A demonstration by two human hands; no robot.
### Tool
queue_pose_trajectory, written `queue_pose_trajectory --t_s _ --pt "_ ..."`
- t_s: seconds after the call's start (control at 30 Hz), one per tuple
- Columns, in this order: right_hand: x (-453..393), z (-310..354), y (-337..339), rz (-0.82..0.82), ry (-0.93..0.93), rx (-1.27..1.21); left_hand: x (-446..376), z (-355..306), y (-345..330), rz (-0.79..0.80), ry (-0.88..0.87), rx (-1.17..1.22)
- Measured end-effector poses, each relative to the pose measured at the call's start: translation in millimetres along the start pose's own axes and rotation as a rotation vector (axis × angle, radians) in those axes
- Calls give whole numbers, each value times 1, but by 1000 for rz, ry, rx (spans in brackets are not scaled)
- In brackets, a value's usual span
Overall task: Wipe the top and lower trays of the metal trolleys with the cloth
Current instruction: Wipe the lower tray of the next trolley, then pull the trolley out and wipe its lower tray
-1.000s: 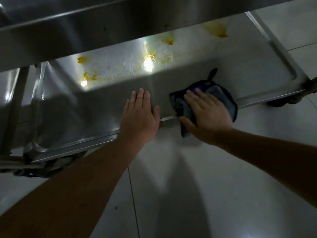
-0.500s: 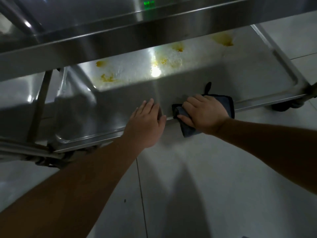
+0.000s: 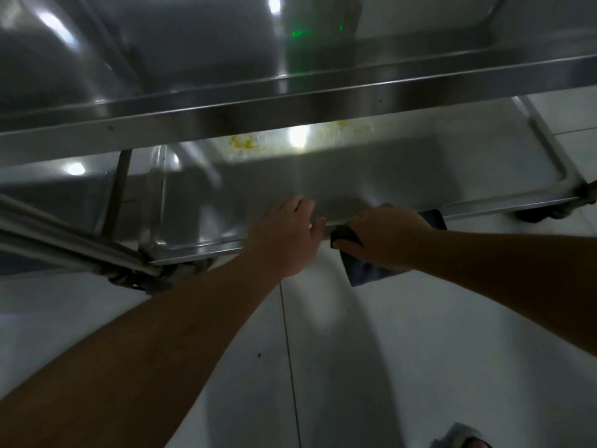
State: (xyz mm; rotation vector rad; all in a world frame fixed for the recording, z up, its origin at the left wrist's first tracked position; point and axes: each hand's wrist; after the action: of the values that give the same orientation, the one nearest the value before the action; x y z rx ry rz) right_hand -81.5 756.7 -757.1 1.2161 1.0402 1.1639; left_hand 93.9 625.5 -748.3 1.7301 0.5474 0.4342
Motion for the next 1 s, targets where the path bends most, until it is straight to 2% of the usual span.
queue_pose_trajectory --t_s 0.07,0.17,0.3,0.43,0.57,0.77,1.0 --pt "5 13 10 65 -12 -65 17 0 11 36 19 -31" --pt "24 31 23 23 -69 -51 48 -6 30 163 36 -66" --pt "63 63 52 129 -169 -50 86 -22 71 350 108 -84" --pt "107 98 98 211 -145 -110 122 -41 130 453 164 -97" --pt "144 124 165 325 -248 -156 162 -69 202 554 177 -114" --pt "184 149 299 368 -344 -193 198 -132 330 622 271 -111" --pt "205 144 448 318 -282 -167 220 -202 457 512 312 -72"
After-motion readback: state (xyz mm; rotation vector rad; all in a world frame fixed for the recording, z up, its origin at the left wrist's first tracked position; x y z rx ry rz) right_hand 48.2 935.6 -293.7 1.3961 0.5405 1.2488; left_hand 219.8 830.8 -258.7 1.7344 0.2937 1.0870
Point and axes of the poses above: each hand's wrist, its own x-axis away from the middle knuckle, its own y-axis out of the back of the hand, z = x × y, and after that the axes turned 9 degrees about -z, right-handed
